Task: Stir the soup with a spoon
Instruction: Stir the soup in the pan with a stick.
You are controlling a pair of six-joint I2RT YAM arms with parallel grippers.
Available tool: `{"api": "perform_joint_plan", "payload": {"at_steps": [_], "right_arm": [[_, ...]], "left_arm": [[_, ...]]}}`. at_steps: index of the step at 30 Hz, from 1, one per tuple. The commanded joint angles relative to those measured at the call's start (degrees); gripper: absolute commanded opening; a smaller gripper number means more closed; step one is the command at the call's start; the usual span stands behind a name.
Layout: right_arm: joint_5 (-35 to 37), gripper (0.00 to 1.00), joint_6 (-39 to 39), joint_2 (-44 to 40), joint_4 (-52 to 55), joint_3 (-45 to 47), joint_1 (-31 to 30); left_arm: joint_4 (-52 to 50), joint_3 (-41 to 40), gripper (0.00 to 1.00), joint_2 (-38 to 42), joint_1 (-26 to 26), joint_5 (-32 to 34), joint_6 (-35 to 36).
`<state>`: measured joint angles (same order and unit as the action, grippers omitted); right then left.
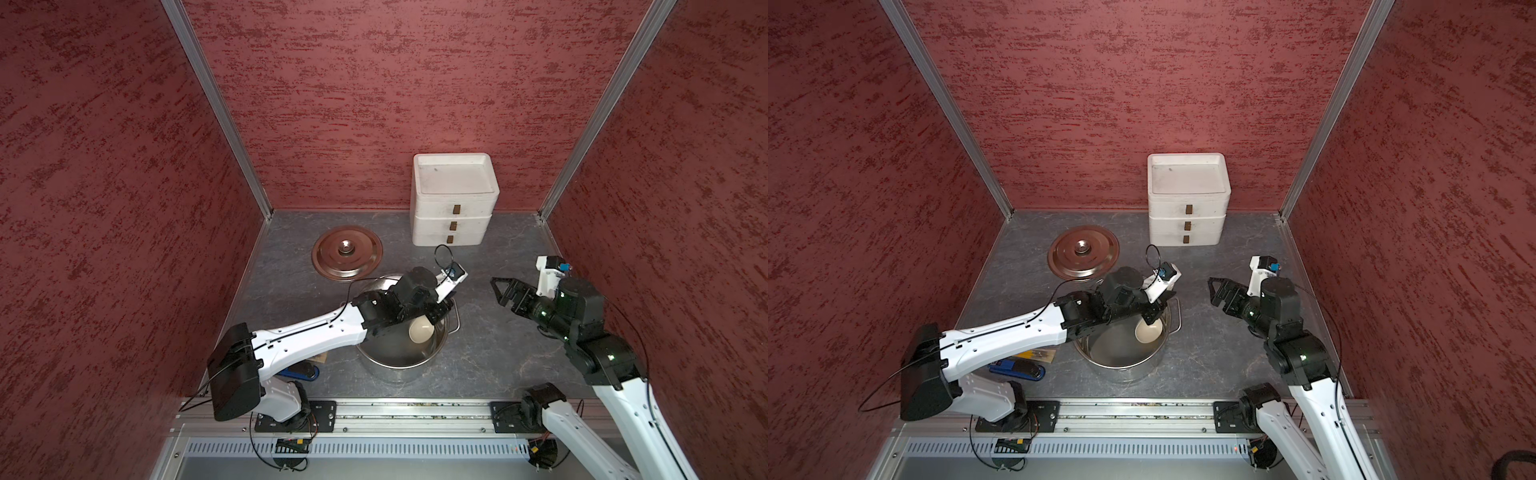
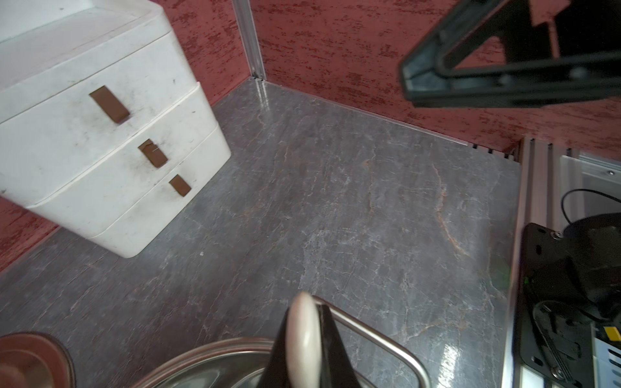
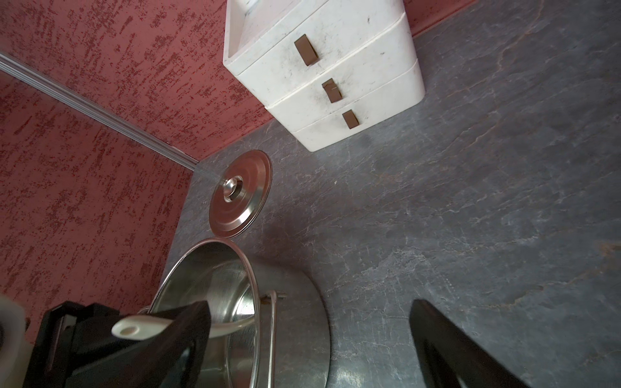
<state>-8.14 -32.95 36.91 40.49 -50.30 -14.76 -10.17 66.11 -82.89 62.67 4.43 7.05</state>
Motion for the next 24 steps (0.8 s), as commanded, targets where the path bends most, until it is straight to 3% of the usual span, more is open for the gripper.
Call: {"api": "perform_joint_plan", "payload": {"at_steps": [1, 8, 14, 19, 24], "right_arm": [[1.2, 0.97, -0.06, -0.74, -0.25, 0.41, -0.26], [0.0, 0.97, -0.91, -0.62, -2.03, 2.52, -0.21], [-1.06, 0.97, -0.63, 0.94, -3.37, 2.68, -0.22], [-1.6, 0.97, -0.36, 1.95, -4.25, 2.58, -0.19], [-2.3, 0.97, -0.2, 3.04, -5.14, 2.26, -0.25]], "left_arm": [[-0.14, 0.62, 0.0, 2.12, 3.8, 2.07, 0.39], [-6.0, -3.45, 0.0, 8.22, 10.24, 10.16, -4.21], [-11.26, -8.65, 0.0, 14.63, 11.98, 17.23, -9.54], [-14.32, -13.72, 0.0, 22.48, 10.93, 23.67, -11.77], [-14.35, -16.57, 0.0, 27.05, 4.66, 25.06, -12.16]]}}
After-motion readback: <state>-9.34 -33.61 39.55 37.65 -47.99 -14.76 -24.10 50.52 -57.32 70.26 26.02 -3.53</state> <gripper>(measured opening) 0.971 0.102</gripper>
